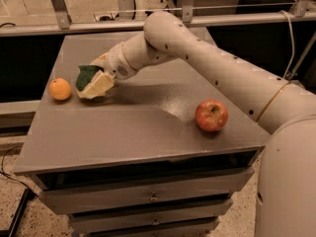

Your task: Move sponge near orange

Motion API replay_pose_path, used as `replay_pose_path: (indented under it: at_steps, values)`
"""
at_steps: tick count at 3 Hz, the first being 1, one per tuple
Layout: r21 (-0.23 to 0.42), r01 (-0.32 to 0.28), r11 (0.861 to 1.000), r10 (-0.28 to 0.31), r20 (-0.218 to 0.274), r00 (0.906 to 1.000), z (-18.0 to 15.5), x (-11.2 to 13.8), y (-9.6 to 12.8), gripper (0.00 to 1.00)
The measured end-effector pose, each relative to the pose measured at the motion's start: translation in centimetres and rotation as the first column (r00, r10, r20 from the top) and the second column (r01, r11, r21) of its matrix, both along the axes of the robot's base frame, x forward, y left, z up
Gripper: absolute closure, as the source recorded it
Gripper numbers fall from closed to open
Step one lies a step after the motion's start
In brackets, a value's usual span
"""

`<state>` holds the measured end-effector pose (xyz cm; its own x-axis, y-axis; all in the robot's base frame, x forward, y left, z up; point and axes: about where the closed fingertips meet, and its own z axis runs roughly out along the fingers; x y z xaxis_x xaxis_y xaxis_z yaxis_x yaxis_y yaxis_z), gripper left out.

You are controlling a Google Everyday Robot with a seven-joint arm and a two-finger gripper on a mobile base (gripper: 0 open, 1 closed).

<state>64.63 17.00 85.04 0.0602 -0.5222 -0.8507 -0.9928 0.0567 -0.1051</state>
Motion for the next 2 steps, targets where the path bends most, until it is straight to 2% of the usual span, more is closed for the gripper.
replay_pose_path:
  at_steps: [2]
  values:
    - [0.019, -0.010, 1.000, 0.011, -0.035, 0.9993, -0.95, -0.82, 1.54, 0.37]
